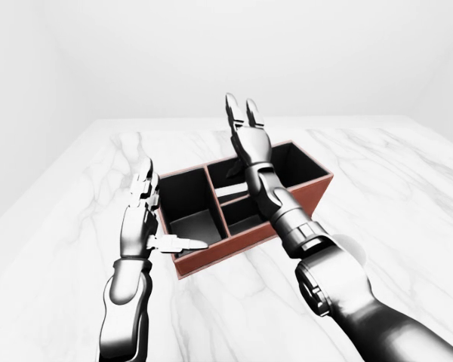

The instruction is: Pick up the book and place it in the front compartment of the caddy.

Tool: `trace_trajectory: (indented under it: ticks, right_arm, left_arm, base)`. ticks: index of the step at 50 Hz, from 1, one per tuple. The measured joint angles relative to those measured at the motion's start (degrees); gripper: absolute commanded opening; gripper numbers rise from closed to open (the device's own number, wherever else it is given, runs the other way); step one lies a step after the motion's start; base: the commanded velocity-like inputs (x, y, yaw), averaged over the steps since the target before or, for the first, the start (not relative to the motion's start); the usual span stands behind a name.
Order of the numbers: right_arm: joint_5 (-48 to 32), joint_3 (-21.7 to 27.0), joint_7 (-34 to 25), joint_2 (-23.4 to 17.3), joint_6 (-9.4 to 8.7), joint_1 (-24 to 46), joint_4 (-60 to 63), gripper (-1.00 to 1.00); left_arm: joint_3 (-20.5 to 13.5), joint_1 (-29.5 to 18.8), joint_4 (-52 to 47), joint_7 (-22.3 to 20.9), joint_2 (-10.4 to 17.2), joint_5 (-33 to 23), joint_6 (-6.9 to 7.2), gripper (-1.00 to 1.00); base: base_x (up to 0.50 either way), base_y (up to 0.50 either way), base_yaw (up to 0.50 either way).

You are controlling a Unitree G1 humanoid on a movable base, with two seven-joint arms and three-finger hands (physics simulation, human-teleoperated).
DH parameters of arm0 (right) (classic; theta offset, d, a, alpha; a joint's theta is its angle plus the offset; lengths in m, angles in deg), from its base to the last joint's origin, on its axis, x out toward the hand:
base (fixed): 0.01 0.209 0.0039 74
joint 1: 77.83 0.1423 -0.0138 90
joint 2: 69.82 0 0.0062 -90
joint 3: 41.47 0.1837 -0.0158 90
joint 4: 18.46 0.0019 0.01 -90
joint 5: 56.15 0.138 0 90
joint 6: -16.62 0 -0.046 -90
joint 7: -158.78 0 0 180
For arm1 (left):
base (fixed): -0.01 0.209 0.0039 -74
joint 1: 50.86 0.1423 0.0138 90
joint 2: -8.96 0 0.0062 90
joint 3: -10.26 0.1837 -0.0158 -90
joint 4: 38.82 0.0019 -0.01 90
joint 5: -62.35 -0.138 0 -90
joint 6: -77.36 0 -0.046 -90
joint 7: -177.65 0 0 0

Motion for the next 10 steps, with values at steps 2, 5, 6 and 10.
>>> trace_trajectory:
  ticks: [2, 5, 6, 10]
  right_arm:
    - [1.39, 0.28, -0.96, 0.10, 0.00, -0.77, 1.99, 1.00]
    - [3.81, 0.70, -3.07, 0.29, 0.00, -2.30, 5.82, 1.00]
    - [4.68, 0.83, -3.88, 0.36, 0.00, -2.87, 7.24, 1.00]
    - [8.30, 1.21, -7.42, 0.71, 0.00, -5.42, 13.55, 1.00]
  left_arm:
    - [-0.01, 0.01, -0.06, 0.00, 0.00, -0.01, 0.00, 1.00]
    - [0.00, 0.04, -0.20, 0.01, -0.01, -0.02, 0.00, 1.00]
    - [0.00, 0.04, -0.24, 0.01, -0.01, -0.02, 0.00, 1.00]
    - [-0.02, 0.06, -0.45, 0.02, -0.02, -0.02, 0.00, 1.00]
  base:
    - [0.00, 0.00, 0.00]
    - [0.00, 0.00, 0.00]
    - [0.00, 0.00, 0.00]
    - [0.00, 0.00, 0.00]
